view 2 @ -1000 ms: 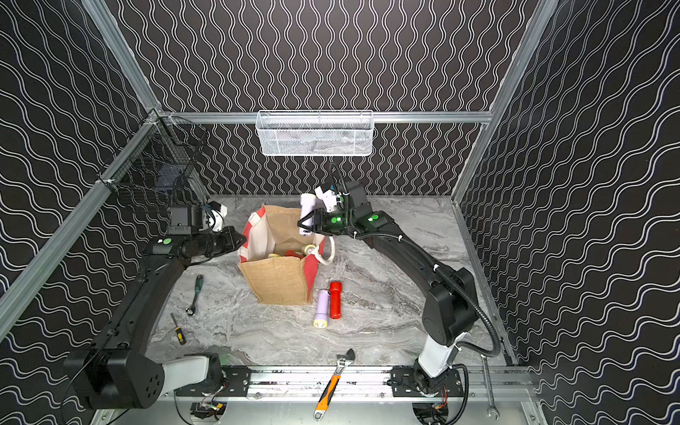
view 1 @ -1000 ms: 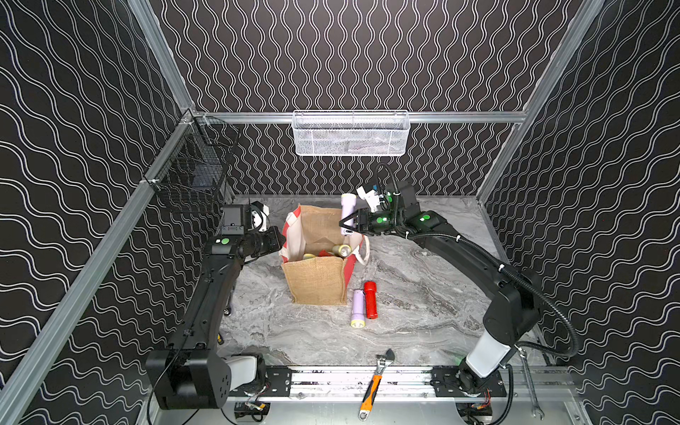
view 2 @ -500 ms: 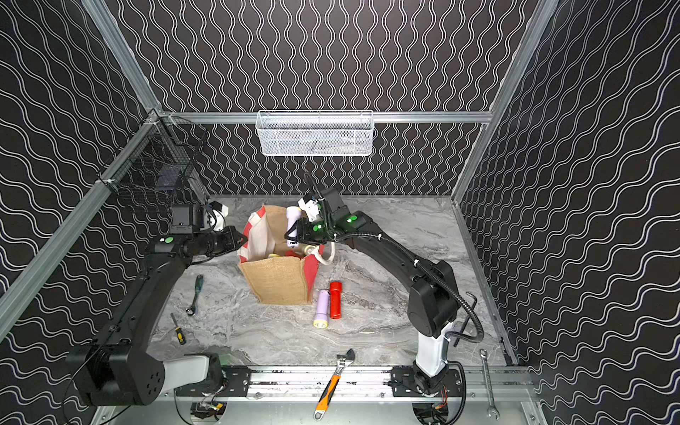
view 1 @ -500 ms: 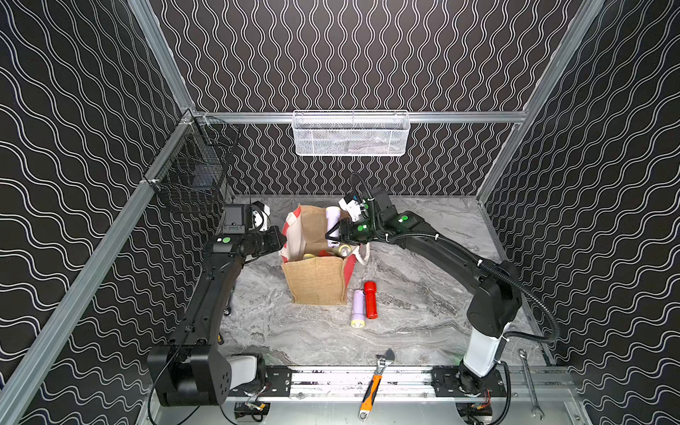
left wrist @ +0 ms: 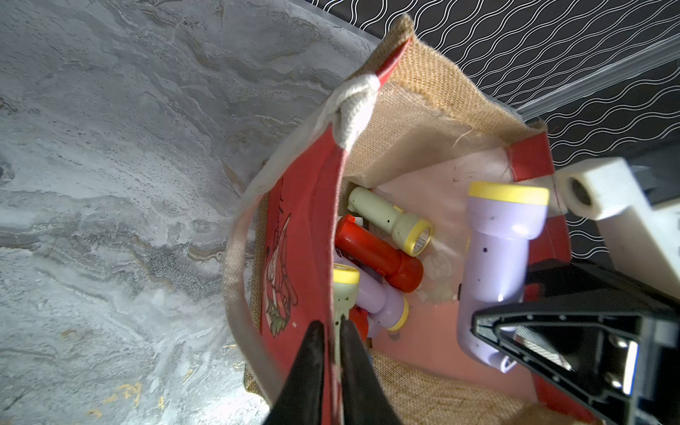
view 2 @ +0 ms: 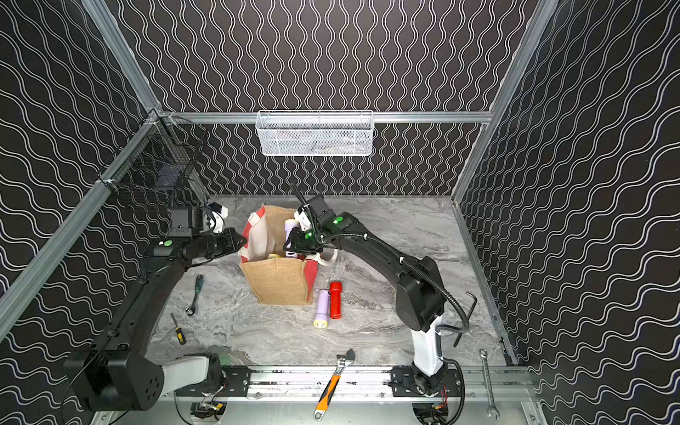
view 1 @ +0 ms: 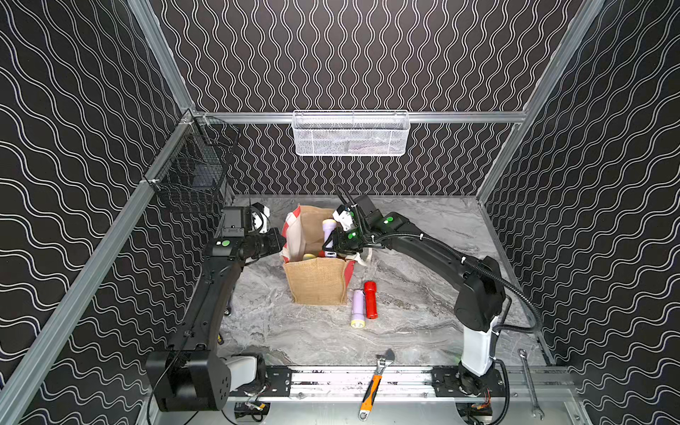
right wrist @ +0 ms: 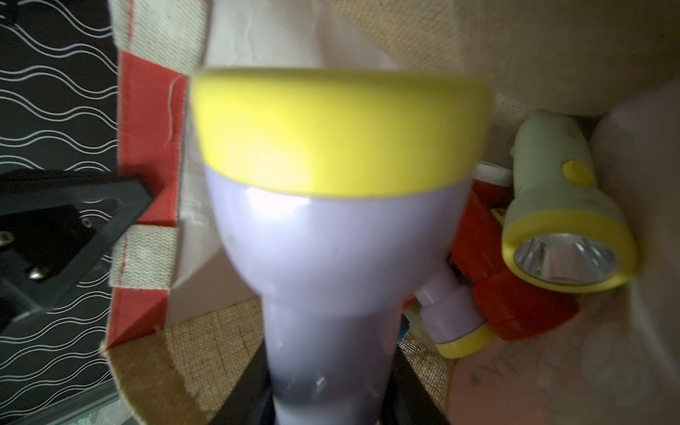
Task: Put the flashlights into the tote bags
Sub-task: Place the flashlight in the canvas bag.
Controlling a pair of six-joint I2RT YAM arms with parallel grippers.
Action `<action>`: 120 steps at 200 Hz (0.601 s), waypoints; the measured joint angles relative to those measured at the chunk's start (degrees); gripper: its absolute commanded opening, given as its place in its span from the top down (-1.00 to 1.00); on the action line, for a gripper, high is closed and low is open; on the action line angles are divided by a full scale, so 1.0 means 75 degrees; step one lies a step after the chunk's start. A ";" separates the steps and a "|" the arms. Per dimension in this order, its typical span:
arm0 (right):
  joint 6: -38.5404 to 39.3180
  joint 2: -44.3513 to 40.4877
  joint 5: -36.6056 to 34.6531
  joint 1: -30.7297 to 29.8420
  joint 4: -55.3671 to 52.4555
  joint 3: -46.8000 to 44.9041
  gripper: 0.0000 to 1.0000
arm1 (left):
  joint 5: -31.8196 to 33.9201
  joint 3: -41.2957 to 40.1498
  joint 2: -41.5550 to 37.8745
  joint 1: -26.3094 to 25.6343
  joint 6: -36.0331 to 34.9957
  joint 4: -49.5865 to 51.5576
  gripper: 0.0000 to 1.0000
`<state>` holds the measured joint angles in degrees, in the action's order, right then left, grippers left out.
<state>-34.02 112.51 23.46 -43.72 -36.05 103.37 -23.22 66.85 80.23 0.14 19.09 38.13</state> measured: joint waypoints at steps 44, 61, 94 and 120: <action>0.0032 0.0149 -0.0070 -0.0017 -0.0673 0.0239 0.24 | -0.0283 -0.0117 -0.0009 0.0000 0.0003 -0.0134 0.70; 0.0090 0.0256 -0.0090 -0.0015 -0.0956 0.0350 0.22 | -0.0405 -0.0117 0.0003 0.0000 0.0006 -0.0178 0.70; 0.0227 0.0618 -0.0009 -0.0017 -0.1504 0.0702 0.20 | -0.0565 -0.0175 0.0055 0.0000 0.0009 -0.0329 0.70; 0.0289 0.0927 0.0152 -0.0017 -0.1859 0.1119 0.20 | -0.0697 -0.0224 0.0082 0.0000 0.0038 -0.0364 0.70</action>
<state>-31.86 119.46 24.60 -43.86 -50.00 111.77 -28.45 65.17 80.84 0.14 19.38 35.40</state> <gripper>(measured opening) 0.401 0.149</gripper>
